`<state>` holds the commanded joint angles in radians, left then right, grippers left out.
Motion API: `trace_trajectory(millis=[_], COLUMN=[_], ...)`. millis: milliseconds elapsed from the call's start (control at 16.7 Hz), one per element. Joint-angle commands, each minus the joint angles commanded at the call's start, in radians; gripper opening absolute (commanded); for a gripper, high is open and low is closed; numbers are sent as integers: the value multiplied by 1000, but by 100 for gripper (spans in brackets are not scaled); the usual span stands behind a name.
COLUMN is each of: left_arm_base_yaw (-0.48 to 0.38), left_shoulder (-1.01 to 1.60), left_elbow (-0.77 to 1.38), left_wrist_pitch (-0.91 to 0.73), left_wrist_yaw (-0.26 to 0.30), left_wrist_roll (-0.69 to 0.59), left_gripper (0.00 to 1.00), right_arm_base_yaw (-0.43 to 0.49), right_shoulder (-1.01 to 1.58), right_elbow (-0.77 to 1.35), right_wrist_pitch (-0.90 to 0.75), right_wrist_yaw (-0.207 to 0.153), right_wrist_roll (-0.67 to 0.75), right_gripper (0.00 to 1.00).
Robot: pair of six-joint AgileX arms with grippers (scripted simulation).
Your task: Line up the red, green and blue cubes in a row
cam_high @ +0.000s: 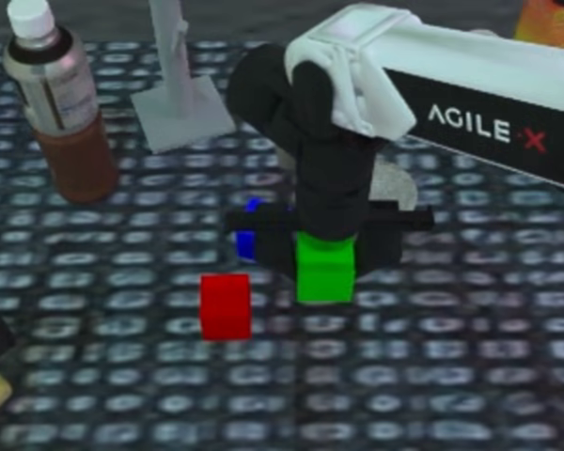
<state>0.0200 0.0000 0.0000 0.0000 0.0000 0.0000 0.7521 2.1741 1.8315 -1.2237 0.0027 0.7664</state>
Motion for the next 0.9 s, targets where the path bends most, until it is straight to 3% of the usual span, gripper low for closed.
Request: trace_trajectory(millis=[480, 780, 900], left_arm_base_yaw=[0, 0, 0], left_shoulder=[0, 0, 0], left_elbow=[0, 0, 0], left_wrist_pitch=[0, 0, 0], left_wrist_yaw=[0, 0, 0], left_wrist_roll=[0, 0, 0], left_gripper=[100, 100, 100], right_arm_base_yaw=[5, 6, 6], right_shoulder=[59, 68, 68], right_elbow=[-156, -174, -174], right_wrist_pitch=[219, 240, 240], right_wrist_yaw=[2, 2, 2], right_wrist_roll=[2, 3, 3], right_gripper=[0, 0, 15])
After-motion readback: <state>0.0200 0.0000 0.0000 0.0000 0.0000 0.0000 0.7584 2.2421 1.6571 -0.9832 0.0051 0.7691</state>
